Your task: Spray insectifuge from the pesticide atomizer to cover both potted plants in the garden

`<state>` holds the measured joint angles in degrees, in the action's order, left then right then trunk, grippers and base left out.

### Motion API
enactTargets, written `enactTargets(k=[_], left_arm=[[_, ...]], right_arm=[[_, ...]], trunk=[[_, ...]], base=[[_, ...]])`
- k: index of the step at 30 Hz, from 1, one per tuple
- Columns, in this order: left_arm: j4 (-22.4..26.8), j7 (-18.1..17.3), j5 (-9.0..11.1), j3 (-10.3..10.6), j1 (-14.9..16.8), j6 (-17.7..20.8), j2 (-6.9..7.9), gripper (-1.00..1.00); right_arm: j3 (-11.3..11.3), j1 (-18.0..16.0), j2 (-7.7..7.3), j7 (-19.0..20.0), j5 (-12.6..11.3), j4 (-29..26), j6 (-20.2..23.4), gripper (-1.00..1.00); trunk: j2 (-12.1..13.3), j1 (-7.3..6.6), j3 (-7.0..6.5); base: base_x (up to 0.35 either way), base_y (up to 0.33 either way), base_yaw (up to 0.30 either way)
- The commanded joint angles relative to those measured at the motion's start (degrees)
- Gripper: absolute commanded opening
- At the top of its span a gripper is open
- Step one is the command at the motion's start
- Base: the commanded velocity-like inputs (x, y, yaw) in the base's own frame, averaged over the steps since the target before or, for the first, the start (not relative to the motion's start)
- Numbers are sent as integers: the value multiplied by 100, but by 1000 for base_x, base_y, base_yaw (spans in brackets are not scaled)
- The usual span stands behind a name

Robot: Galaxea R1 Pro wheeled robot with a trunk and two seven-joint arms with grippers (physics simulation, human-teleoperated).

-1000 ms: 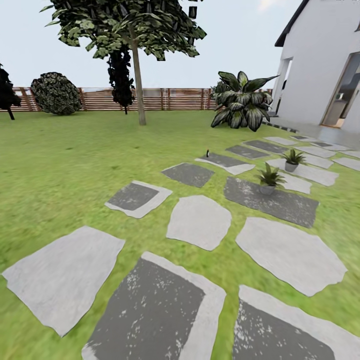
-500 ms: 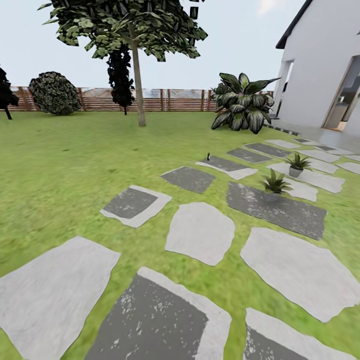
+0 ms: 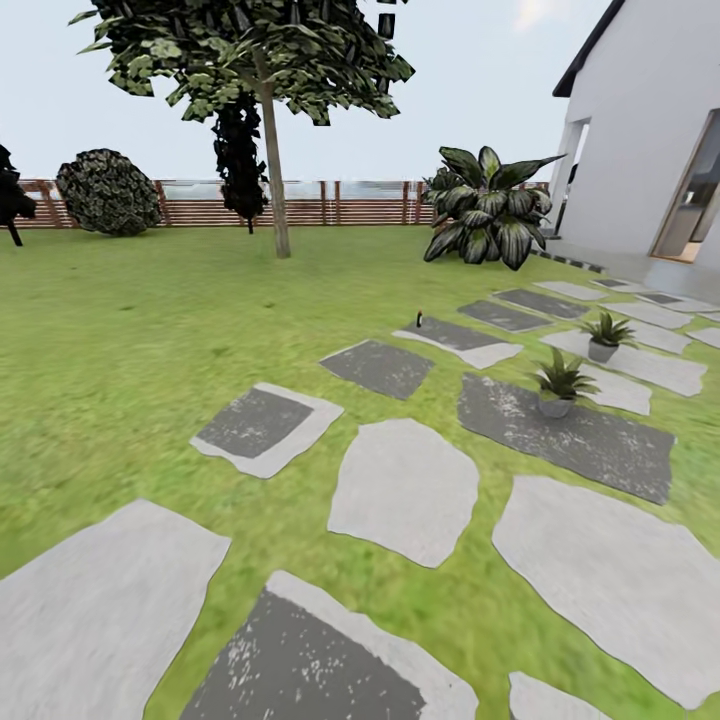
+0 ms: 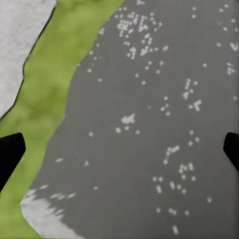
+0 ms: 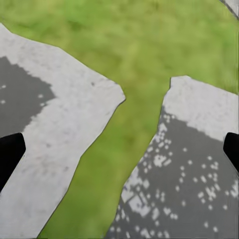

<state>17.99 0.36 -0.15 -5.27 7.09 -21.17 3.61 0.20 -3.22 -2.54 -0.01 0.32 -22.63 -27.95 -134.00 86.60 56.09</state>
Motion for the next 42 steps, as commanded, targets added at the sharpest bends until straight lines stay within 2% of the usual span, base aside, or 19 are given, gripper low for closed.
enactTargets(k=[1, 42], left_arm=[[-5, 6, -2, -9, 3, -19, -1, 100], [-6, 5, -2, -9, 3, -19, -1, 100]], right_arm=[[0, -3, -1, -4, 3, 4, -17, 100], [3, -3, -1, 4, 3, 4, -17, 100]], trunk=[[-2, 2, 5], [-2, 2, 5]], base=[[340, 0, 0], [340, 0, 0]])
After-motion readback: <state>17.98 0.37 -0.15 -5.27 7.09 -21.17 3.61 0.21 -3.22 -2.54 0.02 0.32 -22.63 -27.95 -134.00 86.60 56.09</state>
